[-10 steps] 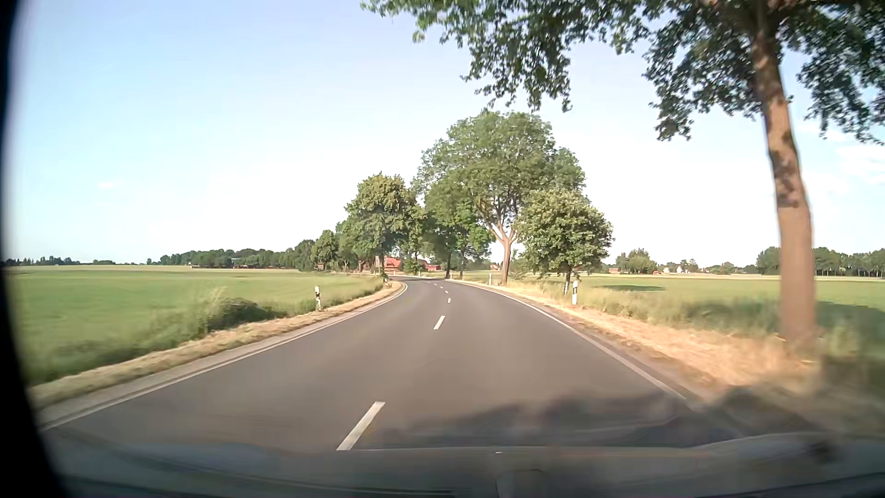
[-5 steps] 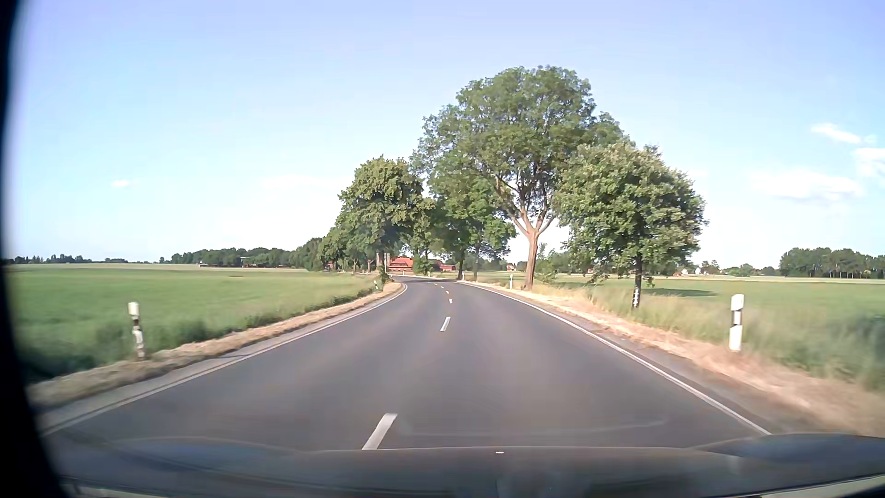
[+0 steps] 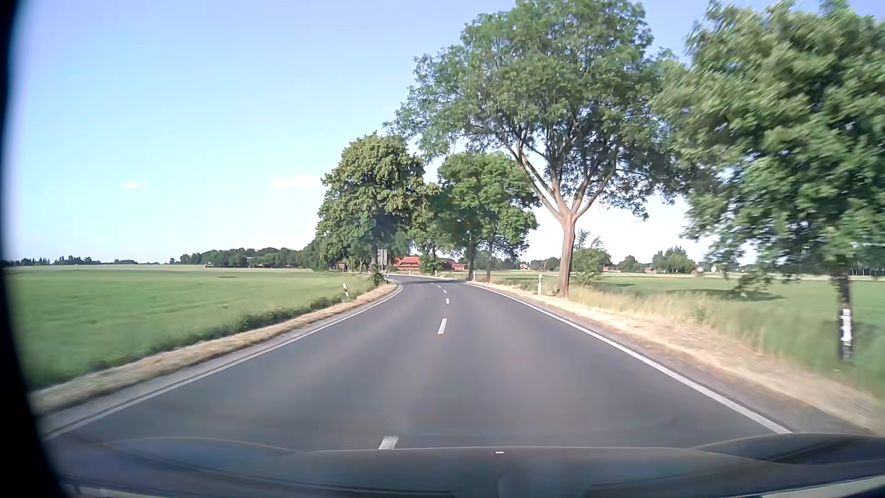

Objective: Follow the waypoints while adhering to traffic rules and regulations

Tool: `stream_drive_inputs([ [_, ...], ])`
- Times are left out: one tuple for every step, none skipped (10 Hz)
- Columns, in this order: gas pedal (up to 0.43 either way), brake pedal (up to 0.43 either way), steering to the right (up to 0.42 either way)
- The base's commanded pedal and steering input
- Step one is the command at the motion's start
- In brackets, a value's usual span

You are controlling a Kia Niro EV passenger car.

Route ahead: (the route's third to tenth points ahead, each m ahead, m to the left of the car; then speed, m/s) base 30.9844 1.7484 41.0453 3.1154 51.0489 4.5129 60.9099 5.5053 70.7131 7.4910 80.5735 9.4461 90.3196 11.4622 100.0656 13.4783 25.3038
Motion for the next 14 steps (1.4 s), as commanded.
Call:
stream_drive_inputs([
  [0.35,0.006,-0.012],
  [0.35,0.006,-0.012],
  [0.35,0.006,-0.012],
  [0.35,0.006,-0.011],
  [0.35,0.006,-0.011],
  [0.35,0.006,-0.012],
  [0.35,0.006,-0.012],
  [0.35,0.006,-0.012],
  [0.35,0.006,-0.012],
  [0.35,0.006,-0.012],
  [0.35,0.006,-0.013],
  [0.35,0.006,-0.013],
  [0.35,0.006,-0.013],
  [0.35,0.006,-0.014],
])
